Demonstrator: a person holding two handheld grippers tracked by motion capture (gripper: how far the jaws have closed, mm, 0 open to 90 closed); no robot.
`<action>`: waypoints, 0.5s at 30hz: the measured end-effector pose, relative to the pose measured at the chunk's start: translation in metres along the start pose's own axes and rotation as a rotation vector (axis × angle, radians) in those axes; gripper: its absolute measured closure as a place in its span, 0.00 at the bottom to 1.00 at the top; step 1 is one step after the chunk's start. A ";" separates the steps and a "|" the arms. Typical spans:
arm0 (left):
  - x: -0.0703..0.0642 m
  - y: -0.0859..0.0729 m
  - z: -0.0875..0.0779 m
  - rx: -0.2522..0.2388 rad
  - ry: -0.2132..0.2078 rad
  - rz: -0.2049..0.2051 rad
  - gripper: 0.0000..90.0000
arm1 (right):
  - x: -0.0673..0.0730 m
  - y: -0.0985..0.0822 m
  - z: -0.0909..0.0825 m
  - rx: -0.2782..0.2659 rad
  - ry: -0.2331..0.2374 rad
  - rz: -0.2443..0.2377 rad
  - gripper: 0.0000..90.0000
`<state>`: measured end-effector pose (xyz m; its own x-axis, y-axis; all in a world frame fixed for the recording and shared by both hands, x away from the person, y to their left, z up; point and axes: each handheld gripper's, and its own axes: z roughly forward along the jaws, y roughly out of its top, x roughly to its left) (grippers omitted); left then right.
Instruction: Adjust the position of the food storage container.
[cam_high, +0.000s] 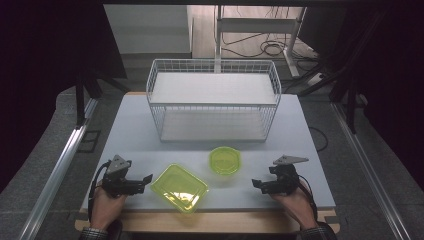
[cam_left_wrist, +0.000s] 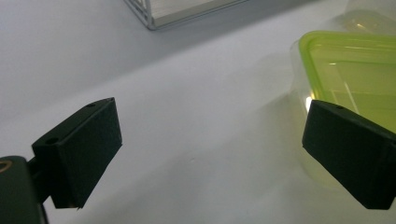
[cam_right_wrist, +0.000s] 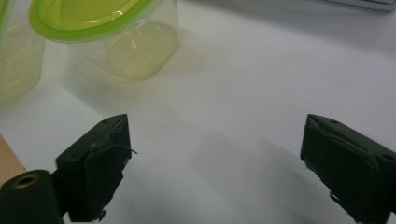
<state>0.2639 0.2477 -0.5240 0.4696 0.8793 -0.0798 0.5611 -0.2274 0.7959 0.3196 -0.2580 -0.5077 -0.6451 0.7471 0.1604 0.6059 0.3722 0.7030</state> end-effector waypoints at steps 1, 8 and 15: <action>0.000 0.000 0.000 0.000 0.000 0.000 0.05 | 0.001 0.001 0.000 -0.002 -0.002 -0.001 0.13; 0.003 -0.002 0.000 -0.018 0.026 0.011 0.05 | 0.005 0.006 -0.003 -0.019 0.000 -0.013 0.25; 0.002 -0.002 0.002 -0.012 0.039 0.032 0.04 | 0.010 0.021 -0.006 -0.027 0.033 -0.033 0.50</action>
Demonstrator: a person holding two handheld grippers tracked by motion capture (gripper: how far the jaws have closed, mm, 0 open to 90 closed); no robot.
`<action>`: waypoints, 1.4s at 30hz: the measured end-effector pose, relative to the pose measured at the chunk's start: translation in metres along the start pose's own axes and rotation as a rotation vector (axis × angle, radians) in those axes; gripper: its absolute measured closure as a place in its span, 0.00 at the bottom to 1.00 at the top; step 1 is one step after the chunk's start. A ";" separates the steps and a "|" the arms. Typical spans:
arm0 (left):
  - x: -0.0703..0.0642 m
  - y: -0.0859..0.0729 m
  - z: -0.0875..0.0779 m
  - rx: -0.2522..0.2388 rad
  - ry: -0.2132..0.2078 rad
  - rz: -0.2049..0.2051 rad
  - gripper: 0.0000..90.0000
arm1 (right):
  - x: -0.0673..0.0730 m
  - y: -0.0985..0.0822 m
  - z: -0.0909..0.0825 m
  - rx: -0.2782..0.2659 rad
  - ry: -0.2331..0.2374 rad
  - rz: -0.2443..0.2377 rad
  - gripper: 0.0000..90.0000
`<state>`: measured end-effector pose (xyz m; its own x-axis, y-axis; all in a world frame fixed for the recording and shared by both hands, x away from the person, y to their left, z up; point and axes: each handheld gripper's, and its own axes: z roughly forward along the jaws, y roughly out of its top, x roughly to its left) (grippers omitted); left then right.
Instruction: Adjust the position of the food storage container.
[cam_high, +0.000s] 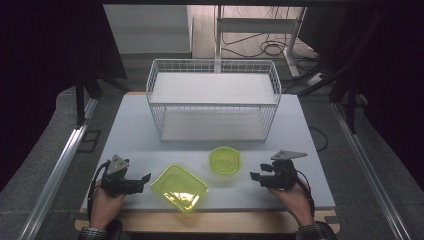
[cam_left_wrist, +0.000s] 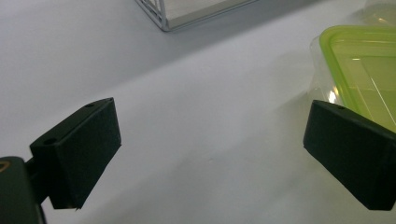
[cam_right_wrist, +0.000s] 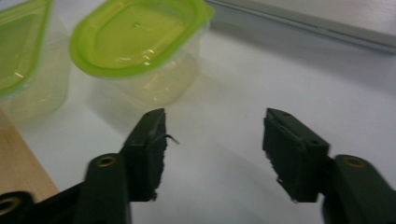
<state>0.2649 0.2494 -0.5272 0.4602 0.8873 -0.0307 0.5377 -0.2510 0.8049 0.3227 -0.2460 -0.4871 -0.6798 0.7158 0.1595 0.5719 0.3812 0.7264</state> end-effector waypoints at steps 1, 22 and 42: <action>0.000 0.000 0.001 0.002 0.003 0.003 0.04 | 0.001 0.002 -0.001 0.003 0.004 -0.009 0.53; -0.001 0.000 0.001 0.011 0.022 0.016 0.04 | 0.030 0.049 0.015 0.020 0.053 -0.095 0.99; -0.002 0.000 0.001 0.009 0.023 0.026 0.04 | 0.065 0.080 0.071 0.047 0.177 -0.183 0.99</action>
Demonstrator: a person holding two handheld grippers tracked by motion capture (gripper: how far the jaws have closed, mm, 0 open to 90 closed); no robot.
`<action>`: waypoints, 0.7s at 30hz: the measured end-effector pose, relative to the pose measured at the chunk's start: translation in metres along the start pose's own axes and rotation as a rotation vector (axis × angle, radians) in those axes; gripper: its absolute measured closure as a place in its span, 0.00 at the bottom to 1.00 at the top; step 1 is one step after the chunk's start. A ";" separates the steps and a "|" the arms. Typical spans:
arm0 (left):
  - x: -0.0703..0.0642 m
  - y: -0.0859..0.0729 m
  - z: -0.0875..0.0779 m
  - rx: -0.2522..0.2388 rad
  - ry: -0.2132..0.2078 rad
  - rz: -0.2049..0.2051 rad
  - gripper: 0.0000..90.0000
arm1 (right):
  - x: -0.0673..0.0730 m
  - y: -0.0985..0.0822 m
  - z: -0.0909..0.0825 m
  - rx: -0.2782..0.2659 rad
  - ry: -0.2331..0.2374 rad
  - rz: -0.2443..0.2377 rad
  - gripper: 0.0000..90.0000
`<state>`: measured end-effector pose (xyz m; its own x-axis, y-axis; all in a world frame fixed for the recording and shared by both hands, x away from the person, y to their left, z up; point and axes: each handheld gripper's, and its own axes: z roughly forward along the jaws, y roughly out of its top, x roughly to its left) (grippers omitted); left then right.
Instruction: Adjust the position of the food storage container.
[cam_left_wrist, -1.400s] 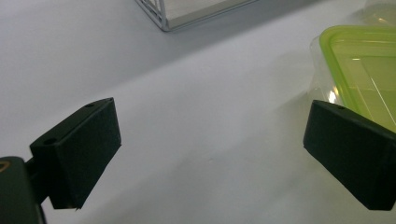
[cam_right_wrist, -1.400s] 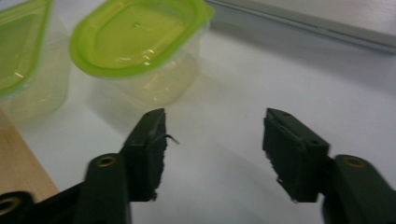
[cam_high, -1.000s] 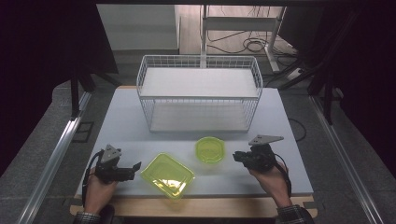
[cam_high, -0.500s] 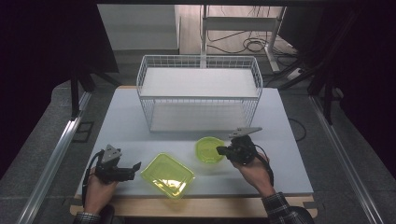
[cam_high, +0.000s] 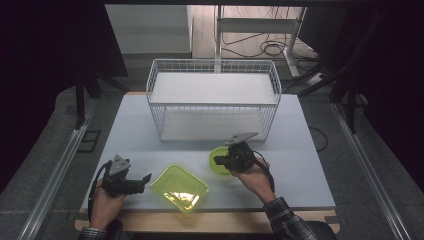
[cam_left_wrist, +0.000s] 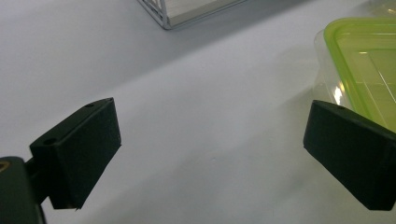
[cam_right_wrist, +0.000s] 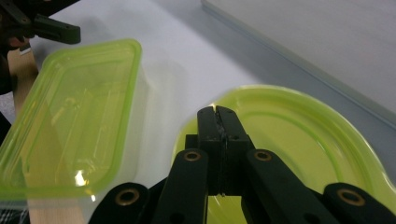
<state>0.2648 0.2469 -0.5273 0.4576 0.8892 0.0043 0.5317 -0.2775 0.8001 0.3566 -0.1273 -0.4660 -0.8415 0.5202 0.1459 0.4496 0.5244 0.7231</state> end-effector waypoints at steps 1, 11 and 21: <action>0.000 0.000 0.000 0.000 0.001 -0.001 0.04 | 0.002 0.004 0.005 0.001 0.004 -0.006 0.98; 0.000 0.000 0.000 0.006 -0.001 0.005 0.04 | 0.013 0.018 0.033 0.032 0.006 -0.050 0.98; -0.002 0.000 0.002 0.013 -0.004 0.015 0.05 | 0.011 0.017 0.041 0.057 -0.032 -0.058 0.98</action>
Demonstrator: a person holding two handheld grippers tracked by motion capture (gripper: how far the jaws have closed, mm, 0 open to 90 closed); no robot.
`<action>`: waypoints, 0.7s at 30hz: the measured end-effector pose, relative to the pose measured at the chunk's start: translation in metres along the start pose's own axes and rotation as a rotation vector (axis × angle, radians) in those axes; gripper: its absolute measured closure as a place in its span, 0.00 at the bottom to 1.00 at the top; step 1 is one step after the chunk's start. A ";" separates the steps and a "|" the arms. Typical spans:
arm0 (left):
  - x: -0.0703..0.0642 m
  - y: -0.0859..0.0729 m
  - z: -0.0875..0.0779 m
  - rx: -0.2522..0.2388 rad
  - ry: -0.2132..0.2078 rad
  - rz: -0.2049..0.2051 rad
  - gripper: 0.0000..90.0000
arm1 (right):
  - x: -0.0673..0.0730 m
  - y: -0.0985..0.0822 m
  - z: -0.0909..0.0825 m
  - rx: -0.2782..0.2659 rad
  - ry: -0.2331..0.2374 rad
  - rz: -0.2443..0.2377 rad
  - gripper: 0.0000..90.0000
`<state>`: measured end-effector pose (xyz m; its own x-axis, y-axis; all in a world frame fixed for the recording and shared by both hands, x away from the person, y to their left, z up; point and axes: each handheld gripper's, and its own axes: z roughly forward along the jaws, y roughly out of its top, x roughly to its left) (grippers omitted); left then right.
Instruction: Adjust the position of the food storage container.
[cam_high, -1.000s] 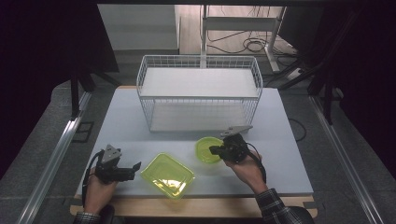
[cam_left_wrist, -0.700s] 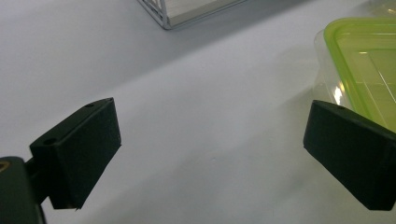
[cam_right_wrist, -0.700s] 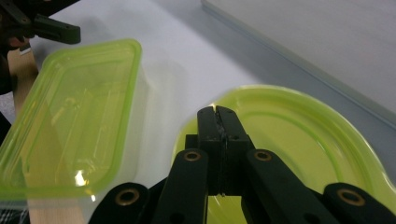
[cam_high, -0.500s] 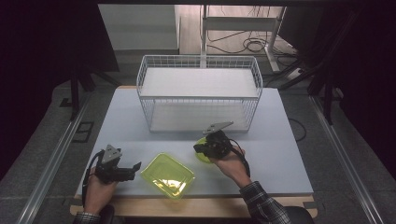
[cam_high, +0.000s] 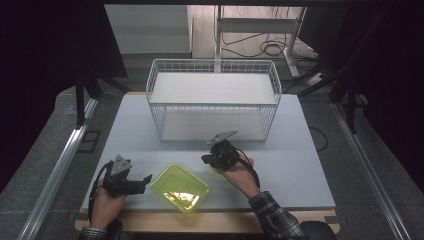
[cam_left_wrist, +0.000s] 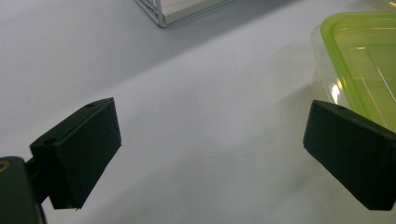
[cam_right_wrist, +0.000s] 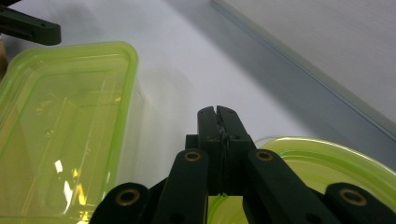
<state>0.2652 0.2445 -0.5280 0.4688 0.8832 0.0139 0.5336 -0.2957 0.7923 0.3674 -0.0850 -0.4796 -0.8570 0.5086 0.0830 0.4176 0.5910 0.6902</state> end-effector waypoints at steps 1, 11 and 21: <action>0.000 0.000 0.000 0.001 0.000 0.002 0.05 | -0.001 -0.001 -0.001 -0.001 -0.004 0.002 0.98; -0.001 0.000 0.001 0.006 -0.002 0.004 0.05 | -0.016 -0.013 -0.016 -0.003 -0.039 0.051 0.98; -0.002 0.001 0.001 0.004 -0.002 0.008 0.05 | -0.029 -0.033 -0.038 -0.016 -0.065 0.090 0.98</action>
<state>0.2655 0.2425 -0.5281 0.4741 0.8802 0.0188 0.5328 -0.3039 0.7898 0.3665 -0.1427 -0.4780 -0.7944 0.5993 0.0986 0.4869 0.5312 0.6934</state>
